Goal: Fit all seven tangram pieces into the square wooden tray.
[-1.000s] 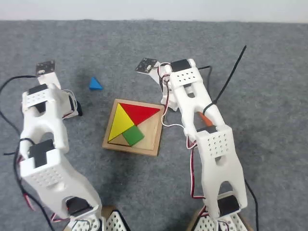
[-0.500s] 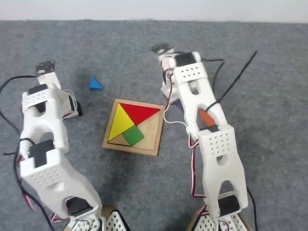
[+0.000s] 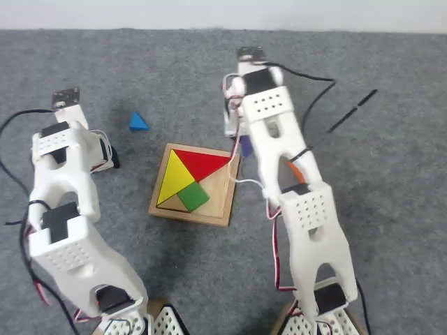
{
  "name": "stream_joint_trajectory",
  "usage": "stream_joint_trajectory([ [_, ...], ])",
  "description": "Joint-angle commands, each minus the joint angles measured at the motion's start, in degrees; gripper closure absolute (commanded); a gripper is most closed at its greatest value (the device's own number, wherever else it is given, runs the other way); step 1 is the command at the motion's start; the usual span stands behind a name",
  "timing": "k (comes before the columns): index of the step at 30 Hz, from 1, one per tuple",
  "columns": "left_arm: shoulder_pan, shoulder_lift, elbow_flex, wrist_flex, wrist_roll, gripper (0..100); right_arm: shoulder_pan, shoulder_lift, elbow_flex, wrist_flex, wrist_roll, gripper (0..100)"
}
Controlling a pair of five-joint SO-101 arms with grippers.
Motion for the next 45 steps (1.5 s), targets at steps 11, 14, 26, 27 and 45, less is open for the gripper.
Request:
stream_joint_trajectory([
  [11, 0.0, -4.1, -0.1, -0.8, -0.7, 80, -10.3, -4.6, 8.1, 2.2, -0.9, 86.6],
  [14, 0.0, -4.1, -0.1, -0.8, -0.7, 80, -10.9, -4.6, 8.1, 2.2, -1.1, 86.6],
  [26, 0.0, -4.1, -0.1, -0.8, -0.7, 80, -16.5, -4.6, 8.1, 2.1, -43.3, 86.1],
  [27, 0.0, -4.1, -0.1, -0.8, -0.7, 80, -16.5, -4.6, 8.1, 2.2, -46.1, 86.1],
  [45, -0.2, -4.1, -0.1, -0.7, -0.8, 80, -18.5, -4.7, 15.6, 2.5, -58.5, 86.1],
])
